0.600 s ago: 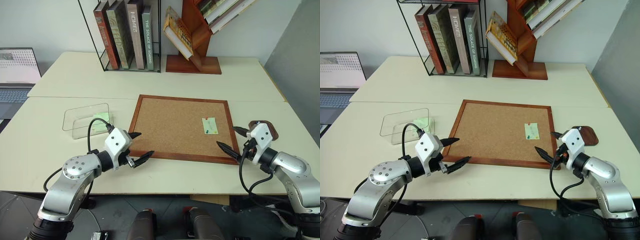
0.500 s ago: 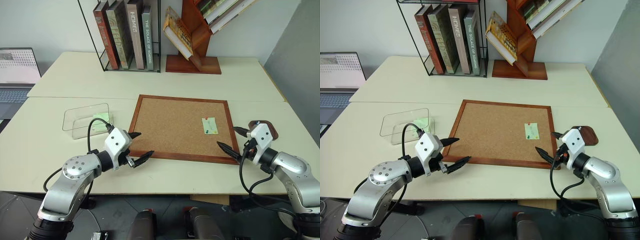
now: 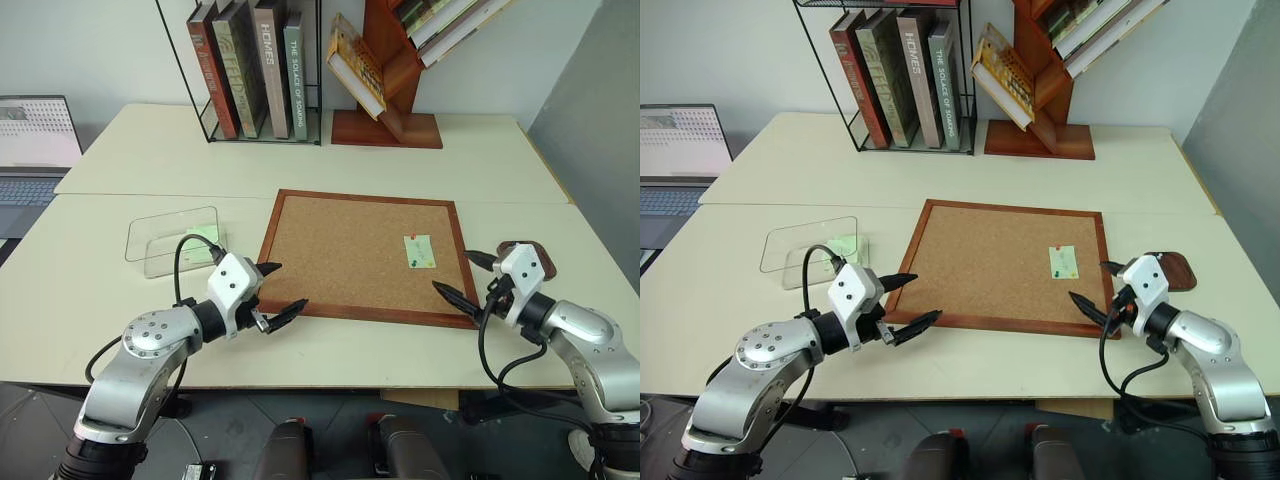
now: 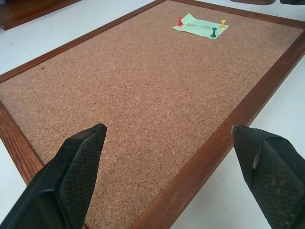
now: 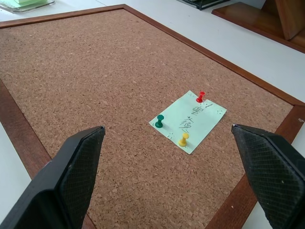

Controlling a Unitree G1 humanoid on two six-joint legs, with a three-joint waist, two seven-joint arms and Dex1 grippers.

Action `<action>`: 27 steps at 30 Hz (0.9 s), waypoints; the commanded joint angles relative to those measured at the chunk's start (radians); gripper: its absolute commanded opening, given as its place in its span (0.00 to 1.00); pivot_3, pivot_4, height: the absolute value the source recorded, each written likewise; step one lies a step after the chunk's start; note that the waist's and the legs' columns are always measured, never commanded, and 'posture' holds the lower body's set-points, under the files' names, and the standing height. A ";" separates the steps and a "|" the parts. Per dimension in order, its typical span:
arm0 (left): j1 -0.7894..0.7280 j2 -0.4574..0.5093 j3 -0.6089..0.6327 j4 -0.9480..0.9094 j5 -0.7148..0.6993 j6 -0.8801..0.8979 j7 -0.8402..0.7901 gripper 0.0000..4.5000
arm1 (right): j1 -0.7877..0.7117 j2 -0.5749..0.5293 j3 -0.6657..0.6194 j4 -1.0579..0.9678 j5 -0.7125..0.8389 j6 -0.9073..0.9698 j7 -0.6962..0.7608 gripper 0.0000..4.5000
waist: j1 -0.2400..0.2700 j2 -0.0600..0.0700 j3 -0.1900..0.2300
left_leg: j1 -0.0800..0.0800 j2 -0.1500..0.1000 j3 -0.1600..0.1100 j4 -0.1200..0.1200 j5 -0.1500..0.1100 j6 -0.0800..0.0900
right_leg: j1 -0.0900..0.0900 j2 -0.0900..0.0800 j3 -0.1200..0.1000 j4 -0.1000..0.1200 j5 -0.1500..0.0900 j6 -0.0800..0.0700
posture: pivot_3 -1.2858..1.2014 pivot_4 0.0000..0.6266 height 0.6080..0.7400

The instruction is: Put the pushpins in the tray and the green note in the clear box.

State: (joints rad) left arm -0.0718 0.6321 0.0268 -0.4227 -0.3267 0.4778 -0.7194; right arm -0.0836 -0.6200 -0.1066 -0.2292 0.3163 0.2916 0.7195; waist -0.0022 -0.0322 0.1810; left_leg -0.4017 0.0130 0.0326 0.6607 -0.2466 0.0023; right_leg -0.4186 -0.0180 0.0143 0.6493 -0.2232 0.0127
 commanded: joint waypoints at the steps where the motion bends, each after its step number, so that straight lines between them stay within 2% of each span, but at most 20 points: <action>1: -0.038 -0.012 -0.004 -0.020 -0.008 0.010 0.016 1.00 | -0.004 -0.009 -0.017 -0.026 0.002 -0.011 0.003 1.00 | 0.000 0.000 0.000 | 0.000 0.000 0.000 0.000 0.000 0.000 | 0.000 0.000 0.000 0.000 0.000 0.000 | 0.52 0.24 1.00; 13: -0.062 -0.019 -0.051 0.002 0.000 -0.021 -0.020 1.00 | 0.006 0.000 -0.015 -0.045 0.004 -0.008 -0.006 1.00 | 0.000 0.000 0.000 | 0.000 0.000 0.000 0.000 0.000 0.000 | 0.000 0.000 0.000 0.000 0.001 0.001 | 0.52 0.24 1.00; 15: -0.075 -0.026 -0.058 0.009 -0.001 -0.023 -0.026 0.92 | 0.017 -0.002 -0.017 -0.053 0.007 -0.008 -0.003 1.00 | 0.000 0.000 0.000 | 0.000 0.000 0.000 0.000 0.000 0.000 | 0.000 0.000 0.000 0.000 0.000 0.001 | 0.52 0.24 1.00; 17: -0.092 -0.032 -0.070 0.016 -0.004 -0.021 -0.035 0.88 | 0.024 -0.004 -0.020 -0.058 0.009 -0.009 -0.001 1.00 | 0.000 0.000 0.000 | 0.000 0.000 0.000 0.000 0.000 0.000 | 0.000 0.000 0.000 0.000 0.000 0.001 | 0.52 0.24 1.00; 27: -0.249 -0.137 -0.190 0.152 0.045 -0.034 -0.038 0.48 | 0.018 0.007 -0.005 -0.062 0.006 -0.009 -0.005 1.00 | 0.000 0.000 0.000 | 0.000 -0.001 -0.001 0.001 0.000 0.000 | 0.002 0.002 0.000 0.000 0.001 0.002 | 0.52 0.24 1.00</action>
State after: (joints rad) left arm -0.2878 0.5159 -0.1434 -0.2857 -0.2905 0.4678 -0.7565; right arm -0.0530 -0.6149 -0.1024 -0.2559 0.3156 0.2925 0.7173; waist -0.0018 -0.0322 0.1810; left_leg -0.4009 0.0121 0.0319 0.6618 -0.2465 0.0024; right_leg -0.4163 -0.0159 0.0143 0.6493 -0.2214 0.0158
